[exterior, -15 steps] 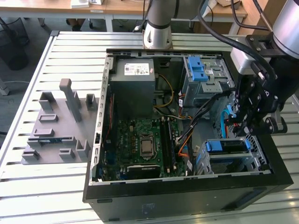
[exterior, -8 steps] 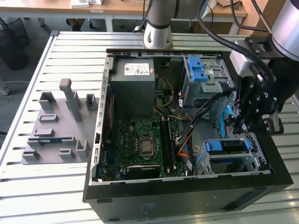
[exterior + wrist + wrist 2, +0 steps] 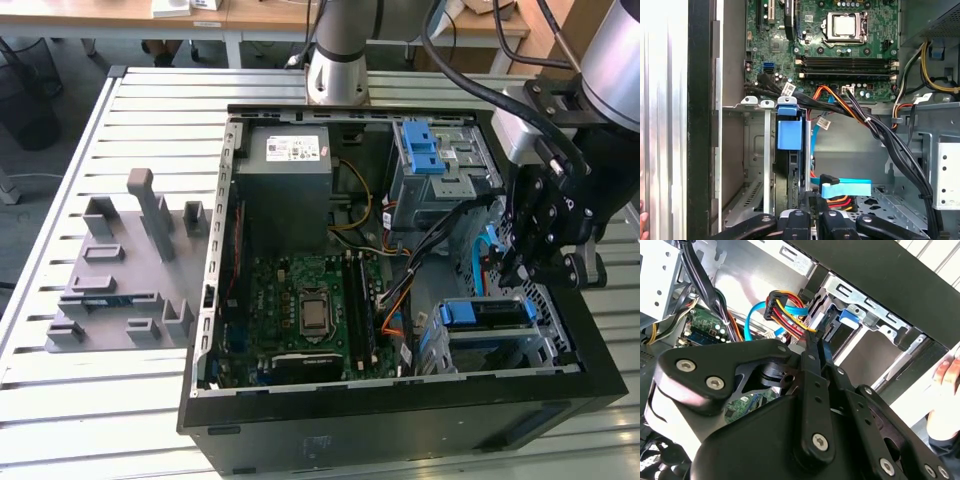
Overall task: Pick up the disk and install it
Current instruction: 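Insert the first disk wire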
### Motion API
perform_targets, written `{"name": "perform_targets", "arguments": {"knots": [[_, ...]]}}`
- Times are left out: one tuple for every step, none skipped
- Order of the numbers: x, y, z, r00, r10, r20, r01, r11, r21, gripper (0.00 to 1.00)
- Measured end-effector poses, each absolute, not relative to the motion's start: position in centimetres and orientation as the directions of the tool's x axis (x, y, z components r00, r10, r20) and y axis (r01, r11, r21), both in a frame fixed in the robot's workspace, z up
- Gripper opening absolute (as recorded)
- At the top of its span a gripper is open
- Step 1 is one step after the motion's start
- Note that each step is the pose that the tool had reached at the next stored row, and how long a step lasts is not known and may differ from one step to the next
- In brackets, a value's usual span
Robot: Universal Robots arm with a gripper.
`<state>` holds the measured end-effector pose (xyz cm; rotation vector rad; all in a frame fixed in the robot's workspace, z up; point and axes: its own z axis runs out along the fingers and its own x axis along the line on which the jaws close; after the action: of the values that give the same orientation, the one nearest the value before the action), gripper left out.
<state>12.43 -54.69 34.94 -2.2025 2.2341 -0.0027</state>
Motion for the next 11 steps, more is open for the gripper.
{"name": "perform_targets", "arguments": {"knots": [[12.43,-54.69,34.95,-0.014,-1.000,0.000,-1.000,0.014,-0.004,0.16],[12.43,-54.69,34.96,-0.014,-1.000,0.000,-1.000,0.014,-0.004,0.16],[12.43,-54.70,34.96,-0.014,-1.000,0.001,-1.000,0.014,-0.004,0.16],[12.44,-54.70,34.96,-0.015,-1.000,0.001,-1.000,0.015,-0.003,0.16],[12.46,-54.71,34.96,-0.015,-1.000,0.002,-1.000,0.015,0.000,0.16],[12.48,-54.73,34.96,-0.016,-1.000,0.004,-1.000,0.016,0.002,0.16],[12.50,-54.76,34.95,-0.017,-1.000,0.005,-1.000,0.017,0.003,0.16],[12.51,-54.80,34.93,-0.017,-1.000,0.005,-1.000,0.017,0.003,0.16],[12.51,-54.86,34.91,-0.018,-1.000,0.005,-1.000,0.018,0.003,0.16],[12.51,-54.96,34.87,-0.018,-1.000,0.005,-1.000,0.019,0.003,0.16],[12.51,-55.06,34.81,-0.019,-1.000,0.005,-1.000,0.019,0.003,0.16]]}}
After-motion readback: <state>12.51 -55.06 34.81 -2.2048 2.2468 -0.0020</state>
